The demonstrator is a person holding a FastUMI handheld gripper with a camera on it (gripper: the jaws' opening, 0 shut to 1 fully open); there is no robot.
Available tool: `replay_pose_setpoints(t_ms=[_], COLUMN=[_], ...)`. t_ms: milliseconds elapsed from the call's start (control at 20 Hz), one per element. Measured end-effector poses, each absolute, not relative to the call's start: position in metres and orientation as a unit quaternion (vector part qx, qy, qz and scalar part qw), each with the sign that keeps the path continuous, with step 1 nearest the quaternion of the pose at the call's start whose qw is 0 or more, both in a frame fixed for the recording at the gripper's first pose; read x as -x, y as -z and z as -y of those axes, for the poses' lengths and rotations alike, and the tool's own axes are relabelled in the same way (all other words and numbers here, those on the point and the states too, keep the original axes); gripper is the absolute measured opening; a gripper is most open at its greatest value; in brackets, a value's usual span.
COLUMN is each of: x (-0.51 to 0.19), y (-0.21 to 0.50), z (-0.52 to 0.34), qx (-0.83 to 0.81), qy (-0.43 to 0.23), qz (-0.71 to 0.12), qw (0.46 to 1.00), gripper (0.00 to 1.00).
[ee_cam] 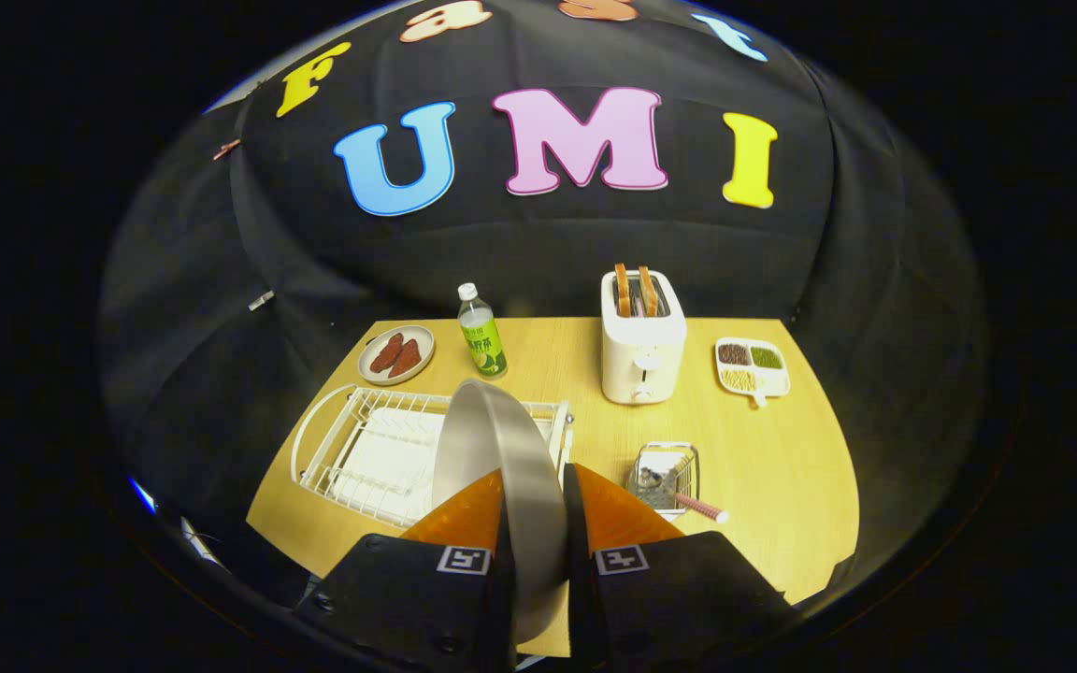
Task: Take the plate from the dish rack, then take the spoon from the basket and place it into the plate.
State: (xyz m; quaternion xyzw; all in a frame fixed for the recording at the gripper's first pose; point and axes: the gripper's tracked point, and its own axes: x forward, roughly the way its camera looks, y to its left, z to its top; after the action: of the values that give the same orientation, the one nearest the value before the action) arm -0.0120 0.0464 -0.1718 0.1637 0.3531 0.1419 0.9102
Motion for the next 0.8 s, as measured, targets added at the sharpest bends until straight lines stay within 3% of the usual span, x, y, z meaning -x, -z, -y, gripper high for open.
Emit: replay_pose_setpoints(t_ms=[450, 800], x=[0.094, 0.124], y=[0.270, 0.351], z=[0.014, 0.008], qx=[-0.224, -0.313], qy=[-0.111, -0.107], qz=[-0.435, -0.486], qw=[0.865, 0.809], gripper=[0.26, 0.26])
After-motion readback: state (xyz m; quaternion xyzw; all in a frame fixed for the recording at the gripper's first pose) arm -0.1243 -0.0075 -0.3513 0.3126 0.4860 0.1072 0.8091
